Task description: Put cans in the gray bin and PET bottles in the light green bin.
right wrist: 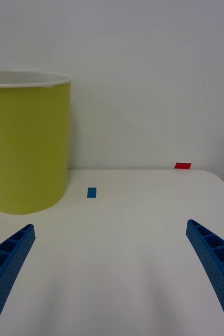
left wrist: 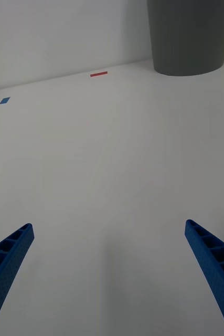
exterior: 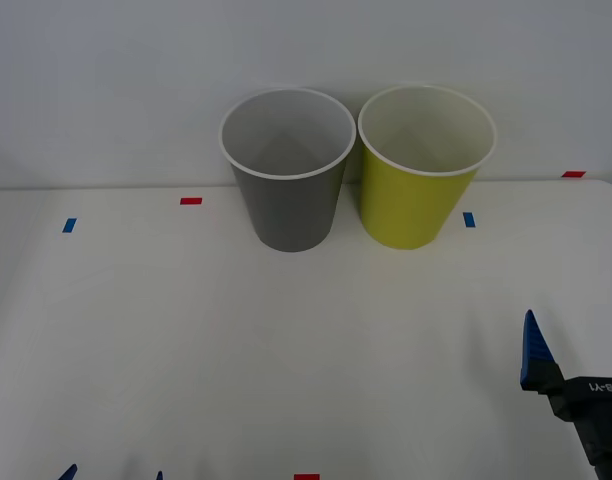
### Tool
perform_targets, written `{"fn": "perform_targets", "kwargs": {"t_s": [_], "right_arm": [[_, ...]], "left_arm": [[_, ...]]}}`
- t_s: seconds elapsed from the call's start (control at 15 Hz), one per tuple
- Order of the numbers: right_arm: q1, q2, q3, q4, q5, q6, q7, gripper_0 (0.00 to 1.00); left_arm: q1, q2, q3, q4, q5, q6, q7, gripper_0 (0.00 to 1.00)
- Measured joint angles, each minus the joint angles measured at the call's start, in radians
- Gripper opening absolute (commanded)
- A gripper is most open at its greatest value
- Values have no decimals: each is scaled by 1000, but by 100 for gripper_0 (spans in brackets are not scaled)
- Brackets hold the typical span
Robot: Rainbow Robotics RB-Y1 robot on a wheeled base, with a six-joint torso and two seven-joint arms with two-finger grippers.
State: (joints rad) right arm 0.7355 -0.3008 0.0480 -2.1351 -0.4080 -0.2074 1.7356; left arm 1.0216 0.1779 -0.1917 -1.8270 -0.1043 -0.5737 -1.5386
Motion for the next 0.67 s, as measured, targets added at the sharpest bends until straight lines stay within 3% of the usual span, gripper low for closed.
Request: {"fn": "perform_targets", "kwargs": {"t_s": [0.27,0.67], "right_arm": [[86,18,14,19,24,-54,11,100],[215,-35,57,30,56,-57,20,100]], "left_arm": [[0,0,0,0,0,0,0,100],[0,0,0,0,0,0,0,100]]}}
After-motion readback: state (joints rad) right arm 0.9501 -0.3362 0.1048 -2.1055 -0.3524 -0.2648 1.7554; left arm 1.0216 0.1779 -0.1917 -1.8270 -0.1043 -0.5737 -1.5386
